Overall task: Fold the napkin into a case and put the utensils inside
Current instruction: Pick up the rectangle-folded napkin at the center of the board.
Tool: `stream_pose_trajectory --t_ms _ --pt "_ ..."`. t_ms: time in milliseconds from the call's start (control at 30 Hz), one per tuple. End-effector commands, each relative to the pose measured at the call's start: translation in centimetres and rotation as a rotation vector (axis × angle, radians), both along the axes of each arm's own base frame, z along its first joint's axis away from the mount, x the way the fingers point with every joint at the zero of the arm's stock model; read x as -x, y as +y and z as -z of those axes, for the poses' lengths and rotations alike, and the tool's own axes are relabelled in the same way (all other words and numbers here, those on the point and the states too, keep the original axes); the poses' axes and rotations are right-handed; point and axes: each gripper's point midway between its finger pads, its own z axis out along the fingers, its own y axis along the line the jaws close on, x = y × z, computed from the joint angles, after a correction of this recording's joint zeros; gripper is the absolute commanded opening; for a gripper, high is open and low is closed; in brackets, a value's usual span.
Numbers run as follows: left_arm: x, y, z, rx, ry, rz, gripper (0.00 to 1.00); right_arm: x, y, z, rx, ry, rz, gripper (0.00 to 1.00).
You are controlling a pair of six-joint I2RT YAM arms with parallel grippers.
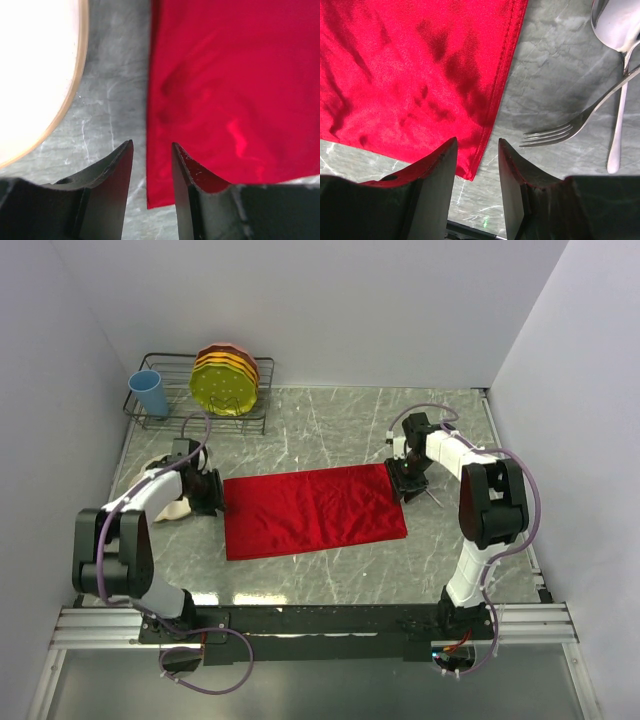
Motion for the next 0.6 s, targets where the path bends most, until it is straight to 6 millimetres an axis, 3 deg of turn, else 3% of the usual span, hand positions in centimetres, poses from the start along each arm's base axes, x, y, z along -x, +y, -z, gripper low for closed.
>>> stream_pose_trajectory --t_ms 0,367,567 --pt "0.2 0.3 2.0 0.004 0.058 -0.068 0.42 -0.4 0.1 0.5 0.008 -0.001 0.017 0.46" --pt "1.1 -1.0 5.4 0.067 0.164 -0.026 0.35 0.1 0.4 1.5 -0.005 0.041 0.04 0.43" --pt "1.4 -1.9 6.2 0.079 0.191 0.004 0.31 0.5 0.6 1.7 -0.012 0.056 0.042 0.43"
